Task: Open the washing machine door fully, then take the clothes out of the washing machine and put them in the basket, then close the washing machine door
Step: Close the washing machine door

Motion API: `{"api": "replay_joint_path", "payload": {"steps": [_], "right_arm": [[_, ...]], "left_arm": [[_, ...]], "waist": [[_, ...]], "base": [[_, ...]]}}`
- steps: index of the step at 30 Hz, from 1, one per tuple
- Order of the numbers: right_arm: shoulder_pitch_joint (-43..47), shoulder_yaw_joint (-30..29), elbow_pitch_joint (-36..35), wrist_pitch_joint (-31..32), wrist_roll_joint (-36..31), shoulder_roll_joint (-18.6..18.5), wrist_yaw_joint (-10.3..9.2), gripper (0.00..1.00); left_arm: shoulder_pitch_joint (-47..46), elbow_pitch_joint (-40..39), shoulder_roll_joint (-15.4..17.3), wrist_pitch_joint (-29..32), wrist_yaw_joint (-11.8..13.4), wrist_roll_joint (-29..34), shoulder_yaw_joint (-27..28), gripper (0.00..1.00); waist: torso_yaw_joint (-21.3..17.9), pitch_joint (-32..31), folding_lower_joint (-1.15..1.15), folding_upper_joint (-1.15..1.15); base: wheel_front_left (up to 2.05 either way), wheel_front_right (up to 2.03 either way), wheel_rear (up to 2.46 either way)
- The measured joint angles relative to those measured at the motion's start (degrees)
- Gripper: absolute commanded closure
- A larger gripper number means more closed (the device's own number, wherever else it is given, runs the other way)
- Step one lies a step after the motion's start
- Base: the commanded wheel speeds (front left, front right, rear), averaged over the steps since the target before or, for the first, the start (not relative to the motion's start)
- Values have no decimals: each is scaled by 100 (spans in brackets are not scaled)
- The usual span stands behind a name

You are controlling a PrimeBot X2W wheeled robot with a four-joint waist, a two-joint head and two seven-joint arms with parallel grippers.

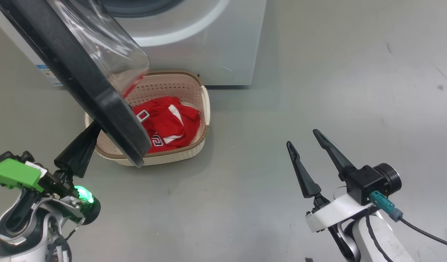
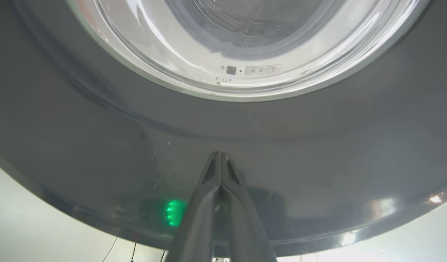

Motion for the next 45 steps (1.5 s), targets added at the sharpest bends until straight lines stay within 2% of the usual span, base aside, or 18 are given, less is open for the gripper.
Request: {"api": "replay_joint_path", "payload": {"steps": [12,27,35,45], "right_arm": [[-134,94,-83,0,58,32,0,0],[-228,159,-125,0,200,64,0,0],[-229,148,-145,0,209,81,-1,0],[-229,76,-141,0,209,100,-8,0]], "left_arm": [[-363,-69,-4,-377,43,16,-168,100],[-1024,246,-2,-1209,43,296,-9,100],[-1358,480,-16,-1539,43,455,-25,100],[-1555,773,-42,-1659,32,461,-254,100]], "waist": [[-867,317,0,0],[-1745,659,0,0],[-1963,753,0,0],[-1890,676,0,0]], "base": [[0,0,0],[0,0,0],[0,0,0],[0,0,0]]}}
